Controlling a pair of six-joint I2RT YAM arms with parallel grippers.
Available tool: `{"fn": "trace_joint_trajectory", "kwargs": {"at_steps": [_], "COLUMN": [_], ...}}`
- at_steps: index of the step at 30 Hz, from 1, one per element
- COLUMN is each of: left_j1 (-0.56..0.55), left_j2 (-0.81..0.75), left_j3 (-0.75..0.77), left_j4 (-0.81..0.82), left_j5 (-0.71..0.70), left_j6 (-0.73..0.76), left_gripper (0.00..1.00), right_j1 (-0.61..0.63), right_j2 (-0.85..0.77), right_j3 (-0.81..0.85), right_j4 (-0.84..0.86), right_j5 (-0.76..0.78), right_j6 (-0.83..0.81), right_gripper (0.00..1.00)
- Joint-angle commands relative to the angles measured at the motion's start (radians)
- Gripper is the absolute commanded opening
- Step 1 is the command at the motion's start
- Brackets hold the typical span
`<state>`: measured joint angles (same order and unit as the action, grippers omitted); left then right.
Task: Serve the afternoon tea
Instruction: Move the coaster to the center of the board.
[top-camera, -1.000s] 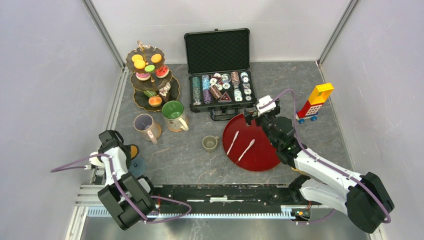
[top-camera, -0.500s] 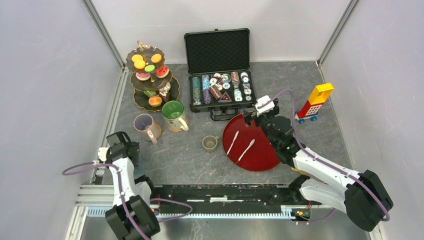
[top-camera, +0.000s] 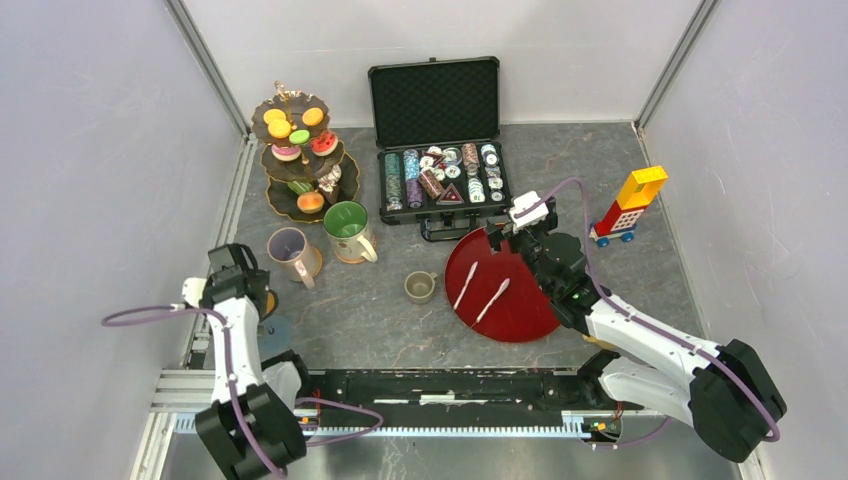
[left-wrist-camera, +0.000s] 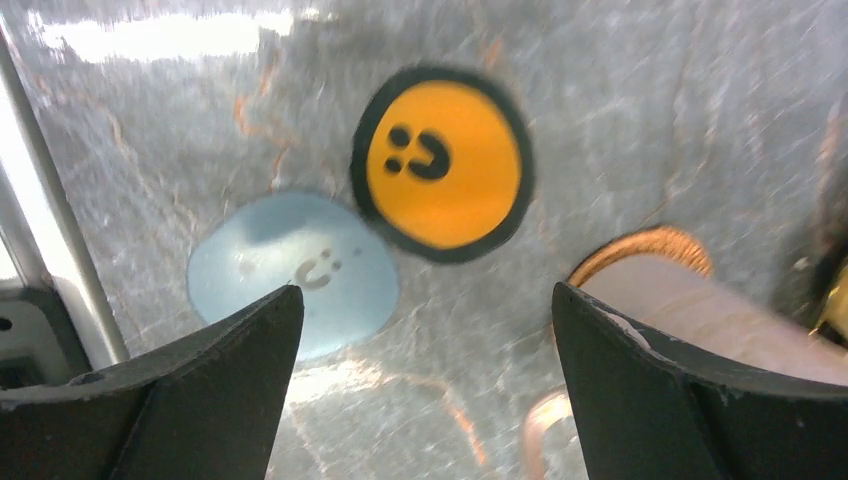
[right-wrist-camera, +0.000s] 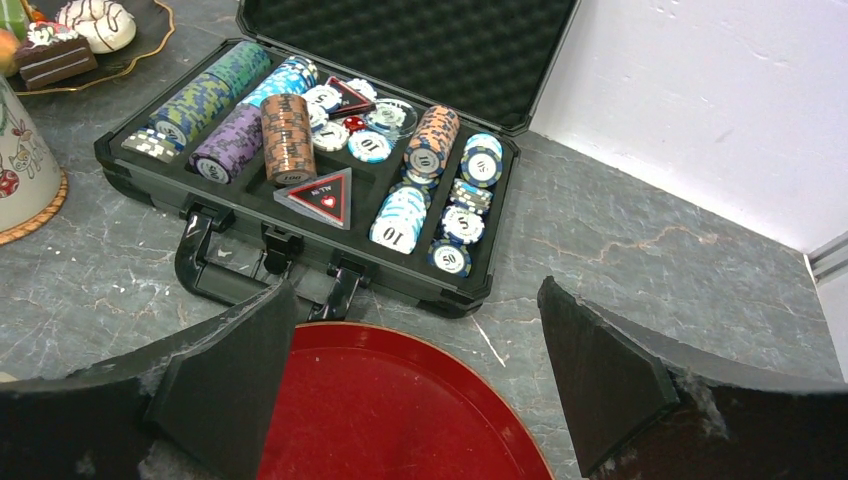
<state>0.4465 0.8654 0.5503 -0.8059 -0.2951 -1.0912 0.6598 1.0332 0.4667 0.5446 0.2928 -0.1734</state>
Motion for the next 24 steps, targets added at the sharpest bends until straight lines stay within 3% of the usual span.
{"fn": "trace_joint_trajectory", "kwargs": {"at_steps": [1, 10, 13, 19, 24], "left_j1": [0.017, 0.142, 0.184, 0.176, 0.129], "left_j2": [0.113, 0.347, 0.377, 0.444, 0.494], "left_j3": [0.108, 0.104, 0.086, 0.074, 0.063], "left_j4": [0.062, 0.223, 0.275, 0.294, 0.278], "left_j5": [-0.181, -0.183, -0.092, -0.018, 0.025], "left_j6": [0.043, 0.141, 0.159, 0.188, 0.186], "left_gripper": [1.00, 0.94, 0.95, 0.98, 0.93], "right_j1": [0.015, 0.017, 0.017, 0.017, 0.017], "right_j2": [-0.014, -0.027, -0.024, -0.020, -0.018], "right_j3": [0.018, 0.013, 0.014, 0.013, 0.013], "right_j4": [0.035, 0.035, 0.038, 0.039, 0.041], "right_j5": [0.016, 0.031, 0.026, 0.024, 0.023], "right_j6": [-0.016, -0.025, -0.023, -0.021, -0.020], "right_gripper": [0.98, 0.98, 0.98, 0.98, 0.98]}}
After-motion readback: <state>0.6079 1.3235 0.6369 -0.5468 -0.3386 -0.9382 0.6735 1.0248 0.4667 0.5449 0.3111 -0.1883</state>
